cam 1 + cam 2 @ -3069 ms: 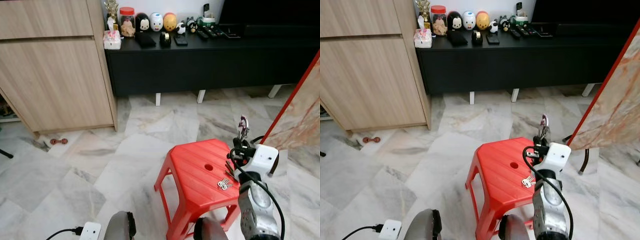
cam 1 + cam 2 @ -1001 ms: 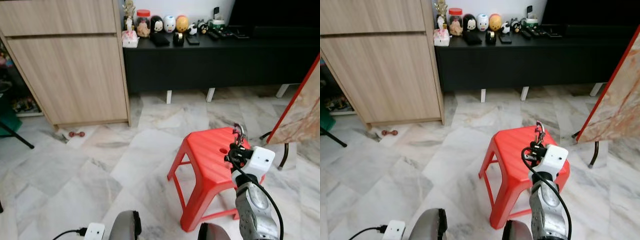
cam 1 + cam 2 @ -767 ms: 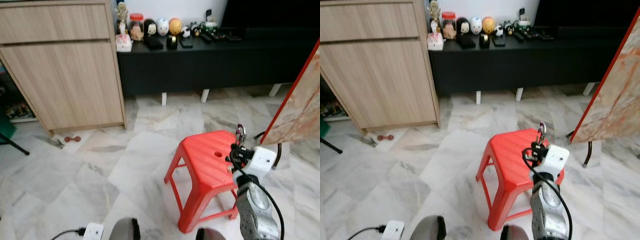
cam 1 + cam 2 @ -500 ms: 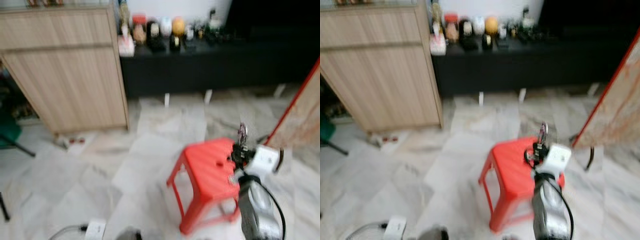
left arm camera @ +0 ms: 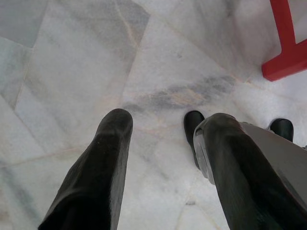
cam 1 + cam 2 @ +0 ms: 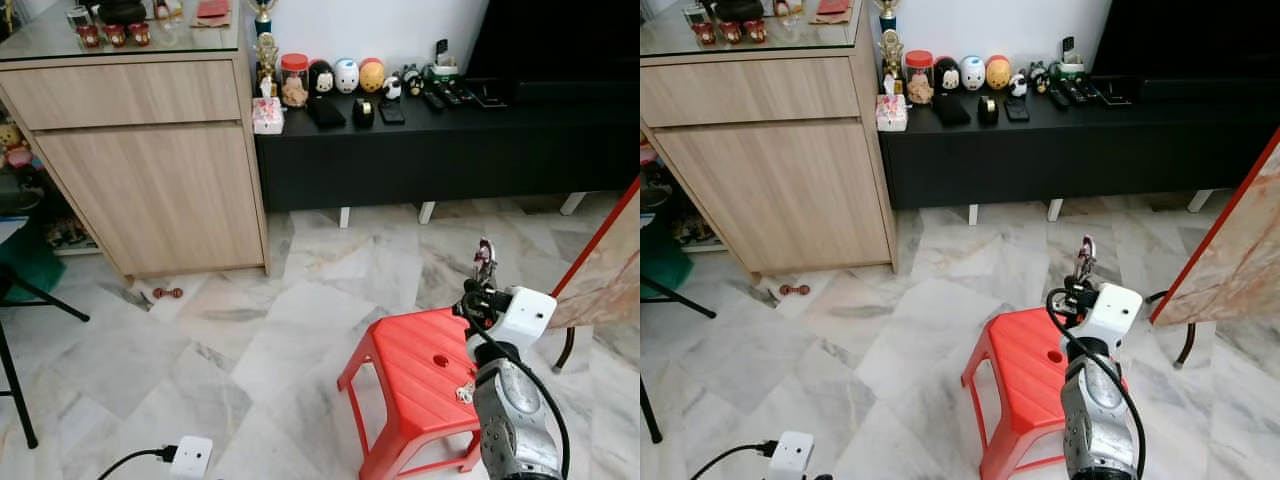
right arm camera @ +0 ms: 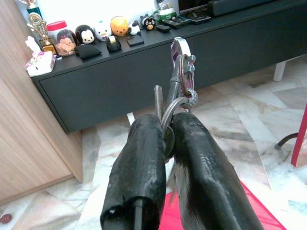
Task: Hang keys on a hook
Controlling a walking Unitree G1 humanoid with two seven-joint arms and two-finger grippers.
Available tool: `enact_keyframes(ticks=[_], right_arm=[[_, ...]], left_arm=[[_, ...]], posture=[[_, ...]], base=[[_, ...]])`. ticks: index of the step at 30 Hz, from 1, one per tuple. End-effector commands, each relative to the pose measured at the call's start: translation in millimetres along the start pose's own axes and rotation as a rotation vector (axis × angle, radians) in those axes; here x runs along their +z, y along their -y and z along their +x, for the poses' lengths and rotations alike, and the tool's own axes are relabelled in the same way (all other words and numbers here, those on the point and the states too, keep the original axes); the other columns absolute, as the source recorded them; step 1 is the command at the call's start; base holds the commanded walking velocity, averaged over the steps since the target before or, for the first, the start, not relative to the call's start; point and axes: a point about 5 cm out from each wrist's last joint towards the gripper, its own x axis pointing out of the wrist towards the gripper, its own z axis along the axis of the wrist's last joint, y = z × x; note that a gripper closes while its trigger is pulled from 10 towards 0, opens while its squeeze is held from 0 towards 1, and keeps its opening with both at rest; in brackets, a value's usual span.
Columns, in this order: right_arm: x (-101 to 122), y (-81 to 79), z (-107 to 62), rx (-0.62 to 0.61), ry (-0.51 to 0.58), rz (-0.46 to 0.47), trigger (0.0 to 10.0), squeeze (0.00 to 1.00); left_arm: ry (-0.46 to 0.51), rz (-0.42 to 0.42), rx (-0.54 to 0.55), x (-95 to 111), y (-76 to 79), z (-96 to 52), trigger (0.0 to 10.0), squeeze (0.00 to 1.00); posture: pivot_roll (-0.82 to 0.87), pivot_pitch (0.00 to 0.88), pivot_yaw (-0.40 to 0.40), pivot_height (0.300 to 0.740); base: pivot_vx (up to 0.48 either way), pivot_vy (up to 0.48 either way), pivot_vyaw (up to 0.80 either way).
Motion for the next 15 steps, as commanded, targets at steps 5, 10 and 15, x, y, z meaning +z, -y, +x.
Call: enact_keyframes(ticks=[5, 10, 15], right_arm=[[1.7, 0.2, -1.0, -0.018, 0.006, 0.002, 10.0, 0.0], [2.6, 1.5, -2.4, -0.024, 0.016, 0.012, 10.0, 0.0], [4.1, 1.9, -1.0, -0.037, 0.02, 0.011, 10.0, 0.0]], left_arm=[[-0.017, 0.001, -0.02, -6.2, 3.9, -1.1, 10.0, 0.0], [-0.016, 0.016, -0.036, -5.7, 8.4, -0.5, 10.0, 0.0], [-0.015, 0.022, -0.039, -5.6, 8.6, -0.5, 10.0, 0.0]], posture=[[0.05, 0.0, -0.041, 0.74], [0.04, 0.0, -0.048, 0.74], [0.04, 0.0, -0.049, 0.74]], base=[[0.0, 0.0, 0.0], [0.0, 0.0, 0.0], [0.0, -0.049, 0.0]])
